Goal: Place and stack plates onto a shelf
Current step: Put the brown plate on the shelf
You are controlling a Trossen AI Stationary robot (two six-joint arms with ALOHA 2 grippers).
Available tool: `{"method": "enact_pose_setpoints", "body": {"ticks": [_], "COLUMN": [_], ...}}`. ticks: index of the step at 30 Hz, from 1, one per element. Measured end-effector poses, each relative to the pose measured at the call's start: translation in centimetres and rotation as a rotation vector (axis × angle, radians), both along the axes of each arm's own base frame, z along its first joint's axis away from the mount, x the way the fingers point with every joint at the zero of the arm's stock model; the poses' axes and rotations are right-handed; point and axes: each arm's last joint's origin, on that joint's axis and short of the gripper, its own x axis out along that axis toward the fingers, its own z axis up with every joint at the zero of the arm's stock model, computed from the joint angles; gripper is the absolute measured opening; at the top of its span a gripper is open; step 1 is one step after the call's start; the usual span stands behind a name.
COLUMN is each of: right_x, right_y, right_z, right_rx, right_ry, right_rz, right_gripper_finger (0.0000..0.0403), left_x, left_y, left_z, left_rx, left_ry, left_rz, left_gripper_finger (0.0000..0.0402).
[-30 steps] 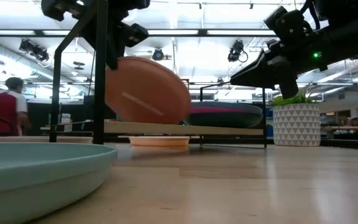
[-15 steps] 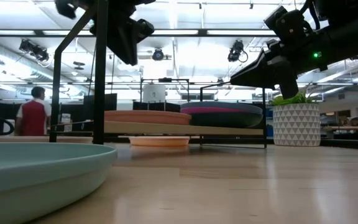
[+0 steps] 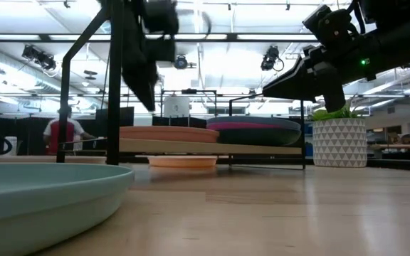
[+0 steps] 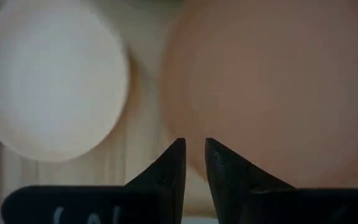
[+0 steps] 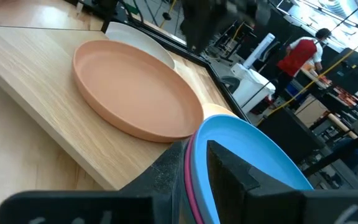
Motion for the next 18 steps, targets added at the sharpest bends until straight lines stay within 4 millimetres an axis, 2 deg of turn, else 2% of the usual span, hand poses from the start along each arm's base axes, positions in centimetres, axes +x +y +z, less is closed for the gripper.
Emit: {"method": "enact_pose_setpoints", "body": {"ticks": [5, 9, 13, 18], "right_x": [0.0, 0.0, 0.0, 0.1], "right_y": [0.0, 0.0, 0.0, 0.1], "right_z": [0.0, 0.0, 0.0, 0.1], "right_rx": [0.000, 0.001, 0.003, 0.011], "right_ry": [0.000, 0.000, 0.001, -0.013], "right_rz": [0.000, 0.002, 0.009, 0.024], "right_gripper_finger": [0.0077, 0.0077, 0.0077, 0.0077], "left_x": [-1.7, -2.9, -3.0, -2.4], "left_y": [3.9, 5.1, 4.1, 2.3], "left_z": [-1.9, -2.9, -3.7, -3.8], "left_rx": [-0.109, -0.105, -0.125, -0.096], "left_ry": [-0.061, -0.035, -0.002, 0.017], "left_rz": [0.352, 0.558, 0.550, 0.517], "left_gripper_finger": [0.0068, 0.0064, 0.0056, 0.0050]}}
